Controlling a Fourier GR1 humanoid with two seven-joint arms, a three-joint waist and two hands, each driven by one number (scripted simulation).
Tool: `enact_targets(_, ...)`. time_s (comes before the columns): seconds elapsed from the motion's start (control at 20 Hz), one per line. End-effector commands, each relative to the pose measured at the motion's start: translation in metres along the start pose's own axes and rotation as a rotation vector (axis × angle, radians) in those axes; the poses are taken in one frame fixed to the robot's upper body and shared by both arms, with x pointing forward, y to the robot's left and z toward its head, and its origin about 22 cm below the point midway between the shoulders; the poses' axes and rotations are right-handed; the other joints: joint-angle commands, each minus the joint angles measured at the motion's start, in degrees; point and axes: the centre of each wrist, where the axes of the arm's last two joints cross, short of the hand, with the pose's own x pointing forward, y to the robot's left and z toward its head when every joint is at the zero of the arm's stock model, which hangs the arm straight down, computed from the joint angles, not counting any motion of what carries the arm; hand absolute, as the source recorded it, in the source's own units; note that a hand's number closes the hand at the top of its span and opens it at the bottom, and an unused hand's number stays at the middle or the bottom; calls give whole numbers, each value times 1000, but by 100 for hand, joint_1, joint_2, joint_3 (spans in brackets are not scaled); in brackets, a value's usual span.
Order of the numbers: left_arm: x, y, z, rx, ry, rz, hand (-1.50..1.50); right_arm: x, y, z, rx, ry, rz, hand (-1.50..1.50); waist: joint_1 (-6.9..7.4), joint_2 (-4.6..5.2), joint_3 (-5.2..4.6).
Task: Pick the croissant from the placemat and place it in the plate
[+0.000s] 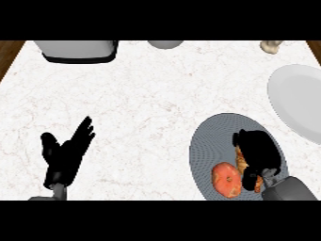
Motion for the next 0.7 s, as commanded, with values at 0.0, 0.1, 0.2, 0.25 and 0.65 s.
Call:
enact_targets(0.0,4,0,14,-3,5,-7,0,16,20,9,-10,-6,39,150,-7,21,30)
enact_targets(0.1,10,-7,-16,6,-7,-4,0,-5,9,-2,-31,-17,50,150,-26,27,29)
enact_targets(0.2,3,1,0,6,-8,-8,0,-9,25,-10,-19,-34,76,150,0,28,31)
enact_targets(0.25,-2,1,-12,6,11,-4,0,0,10,19,-44,-77,3,150,-50,22,28)
enact_targets(0.65,0,4,6,38,0,14,0,-4,57,109,-239,-362,-390,150,-254,-31,41)
